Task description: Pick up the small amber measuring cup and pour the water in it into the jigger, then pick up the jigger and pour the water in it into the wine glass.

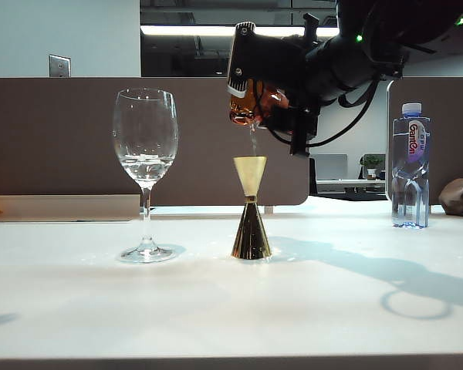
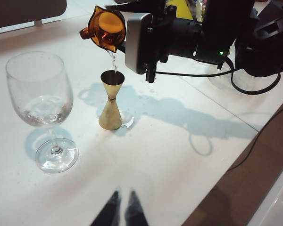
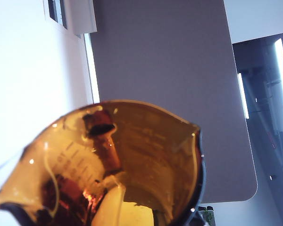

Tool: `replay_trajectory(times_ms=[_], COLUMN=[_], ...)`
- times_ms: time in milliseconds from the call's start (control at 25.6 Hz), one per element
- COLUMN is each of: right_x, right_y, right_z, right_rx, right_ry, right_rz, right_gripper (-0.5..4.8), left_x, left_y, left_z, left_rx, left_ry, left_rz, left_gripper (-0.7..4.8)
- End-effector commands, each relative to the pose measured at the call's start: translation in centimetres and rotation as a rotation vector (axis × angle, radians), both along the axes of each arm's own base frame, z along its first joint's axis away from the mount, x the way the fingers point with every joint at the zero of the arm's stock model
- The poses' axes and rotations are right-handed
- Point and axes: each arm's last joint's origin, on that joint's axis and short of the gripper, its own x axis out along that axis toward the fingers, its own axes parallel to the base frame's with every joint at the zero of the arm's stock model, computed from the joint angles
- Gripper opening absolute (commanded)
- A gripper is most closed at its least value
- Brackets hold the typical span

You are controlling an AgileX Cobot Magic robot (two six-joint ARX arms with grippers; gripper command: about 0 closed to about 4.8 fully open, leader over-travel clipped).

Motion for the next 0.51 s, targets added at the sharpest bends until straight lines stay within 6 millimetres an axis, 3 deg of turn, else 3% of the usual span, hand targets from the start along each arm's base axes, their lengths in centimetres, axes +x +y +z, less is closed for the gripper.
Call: replay_trajectory(times_ms=[39, 507], right_x=[0.06, 0.39], right_y=[0.13, 0.43], right_z=[0.71, 1.48], right_rx=[0.01, 0.03], right_ry=[-0.059, -0.116], right_rz=[0.011, 0.037], right_gripper=[-0.05, -0.05], left_x=[0.01, 0.01], left_y=[-0.01, -0.01], left_z=[0.18, 0.19], left_rx=[-0.007, -0.007], left_ry=[-0.013, -0.014], left_rz=[-0.002, -0.002], left_gripper=[0.26, 0.26])
